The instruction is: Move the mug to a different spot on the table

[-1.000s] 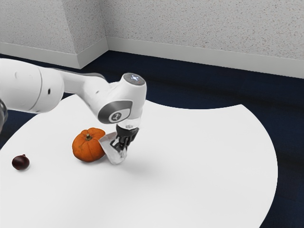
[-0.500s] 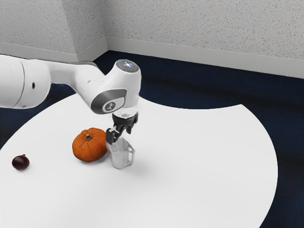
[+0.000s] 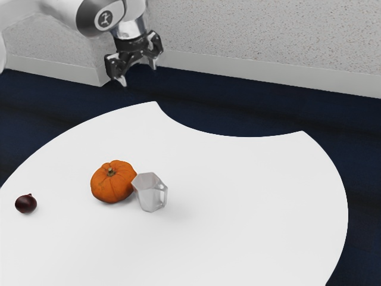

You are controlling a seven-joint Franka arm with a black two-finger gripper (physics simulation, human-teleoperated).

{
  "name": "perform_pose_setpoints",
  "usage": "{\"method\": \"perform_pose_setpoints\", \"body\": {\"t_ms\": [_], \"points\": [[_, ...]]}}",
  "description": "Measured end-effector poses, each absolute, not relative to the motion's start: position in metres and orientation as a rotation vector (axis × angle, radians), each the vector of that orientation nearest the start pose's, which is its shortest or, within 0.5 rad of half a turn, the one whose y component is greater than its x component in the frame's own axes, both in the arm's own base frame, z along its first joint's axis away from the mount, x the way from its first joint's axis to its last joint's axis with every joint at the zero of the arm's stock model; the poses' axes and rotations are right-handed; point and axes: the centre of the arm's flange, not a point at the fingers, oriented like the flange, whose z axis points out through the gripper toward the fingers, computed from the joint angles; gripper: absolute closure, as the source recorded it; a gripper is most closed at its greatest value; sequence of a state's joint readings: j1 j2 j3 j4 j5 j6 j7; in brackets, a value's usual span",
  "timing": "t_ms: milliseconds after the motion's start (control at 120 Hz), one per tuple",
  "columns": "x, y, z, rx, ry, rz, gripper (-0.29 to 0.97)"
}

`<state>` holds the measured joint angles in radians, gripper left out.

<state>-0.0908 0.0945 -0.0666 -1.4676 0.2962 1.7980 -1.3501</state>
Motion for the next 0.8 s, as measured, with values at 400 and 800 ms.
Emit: {"method": "perform_pose_setpoints", "body": {"t_ms": [400,800], "points": [[0.597,0.047,0.660,-2.711,-1.282,-0.305,0.00],[0.595,0.047,0.657,-2.842,-0.902,-0.235,0.00]]}}
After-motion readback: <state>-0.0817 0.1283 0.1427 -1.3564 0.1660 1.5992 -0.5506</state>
